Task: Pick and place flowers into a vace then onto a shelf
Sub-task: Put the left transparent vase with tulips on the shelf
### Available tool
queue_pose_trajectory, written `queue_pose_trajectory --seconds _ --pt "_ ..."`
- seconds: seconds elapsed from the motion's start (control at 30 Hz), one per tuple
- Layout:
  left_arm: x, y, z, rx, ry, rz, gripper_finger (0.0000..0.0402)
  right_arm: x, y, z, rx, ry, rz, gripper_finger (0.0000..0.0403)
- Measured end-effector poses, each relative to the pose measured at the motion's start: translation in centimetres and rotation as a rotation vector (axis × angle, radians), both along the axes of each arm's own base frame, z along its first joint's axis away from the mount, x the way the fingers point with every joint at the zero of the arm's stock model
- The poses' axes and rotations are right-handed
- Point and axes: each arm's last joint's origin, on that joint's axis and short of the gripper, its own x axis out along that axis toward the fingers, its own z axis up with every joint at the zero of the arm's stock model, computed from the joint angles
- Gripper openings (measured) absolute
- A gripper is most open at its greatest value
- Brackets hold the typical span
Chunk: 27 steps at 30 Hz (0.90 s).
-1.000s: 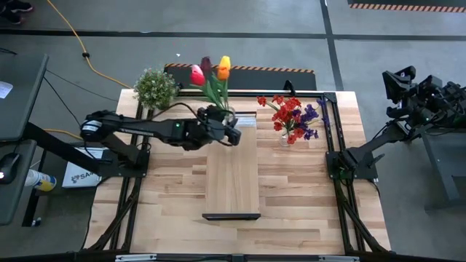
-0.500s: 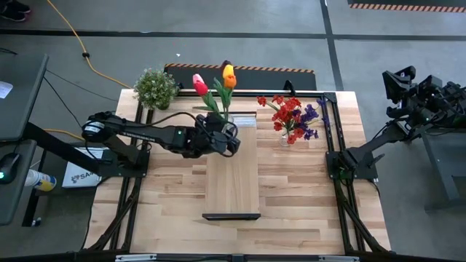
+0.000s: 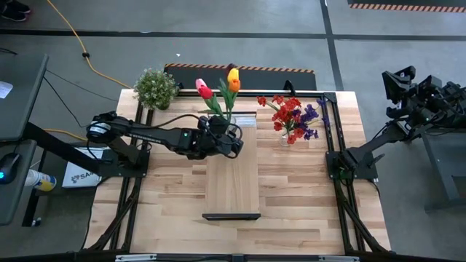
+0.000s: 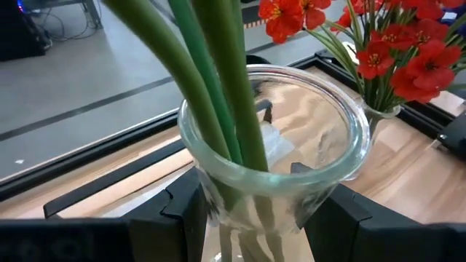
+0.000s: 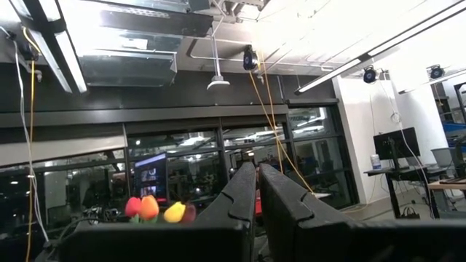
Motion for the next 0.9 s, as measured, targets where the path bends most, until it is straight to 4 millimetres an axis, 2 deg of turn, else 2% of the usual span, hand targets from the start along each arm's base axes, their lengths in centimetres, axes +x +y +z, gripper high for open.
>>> queue_pose_trajectory --seconds 0.27,0.6,0.9 --pt "0.0 -0.3 0.1 -0.005 -0.012 -0.006 0.0240 0.0 0.0 0.0 0.000 0.001 0.001 0.0012" --pt "-0.1 -1.4 0.0 -0.009 -0.009 -0.044 0.0219 0.1 0.0 -0.1 -0.004 0.008 0.003 0.0012" --pt "-0.1 -1.4 0.0 -0.010 -0.006 -0.043 0.0262 0.1 0.1 -0.1 -0.012 0.014 0.007 0.0012"
